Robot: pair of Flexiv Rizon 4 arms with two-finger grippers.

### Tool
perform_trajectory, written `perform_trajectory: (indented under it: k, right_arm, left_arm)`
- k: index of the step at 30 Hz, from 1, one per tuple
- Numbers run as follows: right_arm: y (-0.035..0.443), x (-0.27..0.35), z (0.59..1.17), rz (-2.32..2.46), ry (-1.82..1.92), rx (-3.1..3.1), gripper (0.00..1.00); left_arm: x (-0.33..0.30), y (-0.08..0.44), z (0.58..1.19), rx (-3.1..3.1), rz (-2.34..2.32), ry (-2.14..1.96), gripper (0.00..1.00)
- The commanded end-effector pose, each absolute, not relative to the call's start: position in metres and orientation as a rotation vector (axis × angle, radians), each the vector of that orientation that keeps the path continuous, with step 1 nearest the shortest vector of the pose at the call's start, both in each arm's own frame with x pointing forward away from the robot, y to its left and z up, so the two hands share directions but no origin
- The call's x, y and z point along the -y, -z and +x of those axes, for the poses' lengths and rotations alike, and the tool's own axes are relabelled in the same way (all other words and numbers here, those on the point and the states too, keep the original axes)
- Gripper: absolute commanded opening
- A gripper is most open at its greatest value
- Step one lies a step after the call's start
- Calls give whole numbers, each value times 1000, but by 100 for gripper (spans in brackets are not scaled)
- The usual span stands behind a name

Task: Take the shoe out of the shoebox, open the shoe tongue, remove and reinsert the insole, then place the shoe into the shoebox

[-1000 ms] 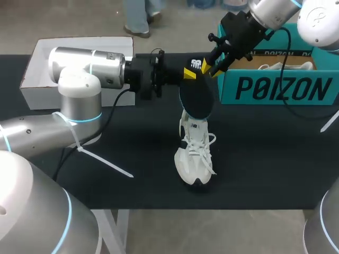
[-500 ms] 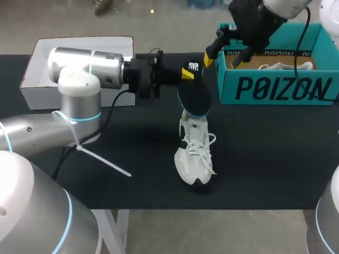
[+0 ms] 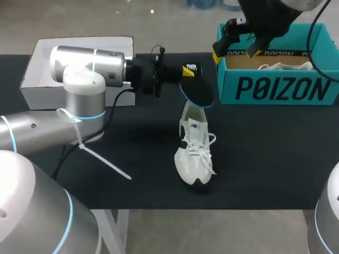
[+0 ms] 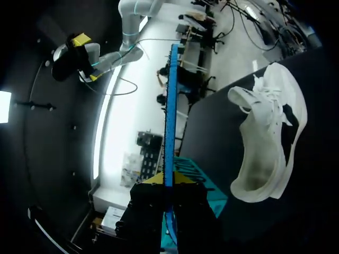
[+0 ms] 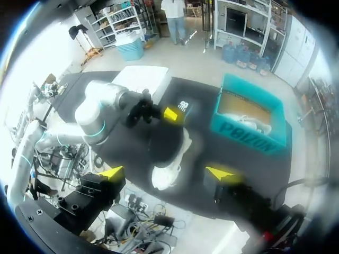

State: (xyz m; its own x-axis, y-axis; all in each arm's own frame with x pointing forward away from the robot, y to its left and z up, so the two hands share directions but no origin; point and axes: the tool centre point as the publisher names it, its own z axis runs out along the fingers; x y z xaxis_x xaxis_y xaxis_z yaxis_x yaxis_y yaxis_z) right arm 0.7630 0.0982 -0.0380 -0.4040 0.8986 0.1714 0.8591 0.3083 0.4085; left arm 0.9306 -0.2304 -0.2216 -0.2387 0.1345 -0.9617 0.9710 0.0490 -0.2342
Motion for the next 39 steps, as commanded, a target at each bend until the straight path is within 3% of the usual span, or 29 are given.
perform_trajectory:
  k: [1,26,30,39]
  right_arm:
    - [33,-98,758,1653,-708,-2477,100]
    - [31,-99,757,1648,-700,-2476,100]
    - [31,-99,757,1648,-700,-2476,100]
    - [31,-99,757,1648,-700,-2476,100]
  left_arm:
    - [234,217,929,-1518,1172,1287,0]
    - [230,214,928,-1507,1172,1413,0]
    - [222,200,946,-1687,839,1813,0]
    - [230,199,957,-2039,453,2053,0]
